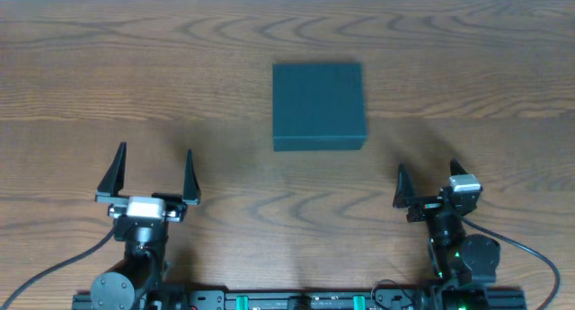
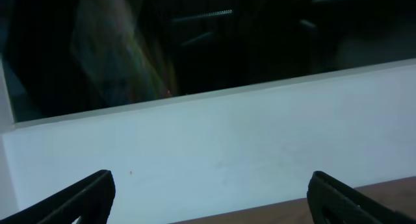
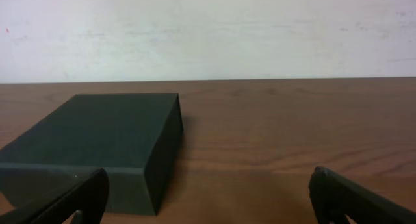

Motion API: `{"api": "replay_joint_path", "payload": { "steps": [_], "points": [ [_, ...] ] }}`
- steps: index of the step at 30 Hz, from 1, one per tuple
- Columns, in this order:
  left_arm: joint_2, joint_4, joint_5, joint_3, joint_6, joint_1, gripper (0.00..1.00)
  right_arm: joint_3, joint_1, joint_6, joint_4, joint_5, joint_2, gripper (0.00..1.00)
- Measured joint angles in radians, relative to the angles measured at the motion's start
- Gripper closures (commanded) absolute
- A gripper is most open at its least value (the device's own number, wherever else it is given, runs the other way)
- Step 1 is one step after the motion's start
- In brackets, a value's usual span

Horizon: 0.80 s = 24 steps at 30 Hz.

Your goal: Pack container

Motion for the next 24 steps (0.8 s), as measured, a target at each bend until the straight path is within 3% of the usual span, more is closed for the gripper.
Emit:
{"api": "replay_joint_path", "payload": {
  "steps": [8,24],
  "points": [
    [-0.064,0.079,-0.003,-0.156,-0.031,0.043,0.05,0.000,0.000,0.000,0.000,0.000,0.000,0.01],
    [-0.080,-0.403,0.081,-0.154,-0.089,0.101,0.05,0.000,0.000,0.000,0.000,0.000,0.000,0.01]
  ]
}}
